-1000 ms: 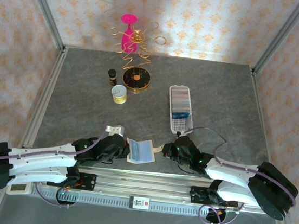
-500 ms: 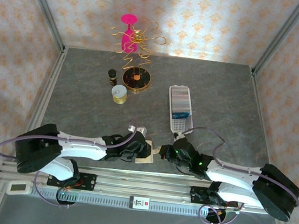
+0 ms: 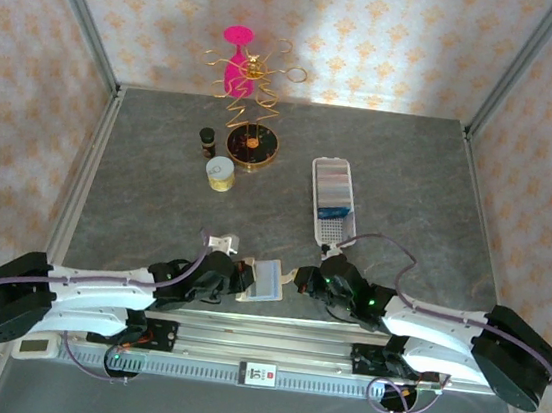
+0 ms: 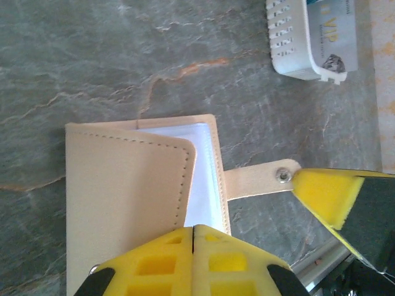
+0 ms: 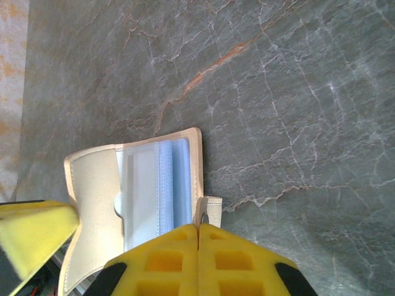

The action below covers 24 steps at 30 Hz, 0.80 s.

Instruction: Put the credit cards into the card holder

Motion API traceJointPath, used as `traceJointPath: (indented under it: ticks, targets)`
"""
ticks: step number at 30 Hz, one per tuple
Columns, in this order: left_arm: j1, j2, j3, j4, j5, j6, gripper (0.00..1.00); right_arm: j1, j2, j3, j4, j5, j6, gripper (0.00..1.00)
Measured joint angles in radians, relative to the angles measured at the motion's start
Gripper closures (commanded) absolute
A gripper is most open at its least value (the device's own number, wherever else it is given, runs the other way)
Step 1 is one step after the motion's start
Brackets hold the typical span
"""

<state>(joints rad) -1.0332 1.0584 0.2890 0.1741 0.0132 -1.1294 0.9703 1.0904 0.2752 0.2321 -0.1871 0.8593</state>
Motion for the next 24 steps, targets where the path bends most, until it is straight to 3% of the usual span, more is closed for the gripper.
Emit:
traceJointPath:
  ticks: [6,16,21,24]
  targets:
    - [-0.002,-0.066,-0.002,-0.014,-0.030,-0.011,1.00,0.001,0.001,0.001,-0.001,0.000,0.000,1.00]
    - [-0.001,-0.392,0.019,-0.465,-0.314,-0.086,1.00,0.006,0.000,0.014,-0.017,0.000,0.000,1.00]
    - [-0.001,-0.431,0.014,-0.646,-0.366,-0.144,1.00,0.007,0.000,0.015,-0.024,0.000,0.000,1.00]
    - [-0.001,-0.393,-0.018,-0.650,-0.342,-0.154,1.00,0.008,0.000,0.015,-0.026,0.000,0.000,1.00]
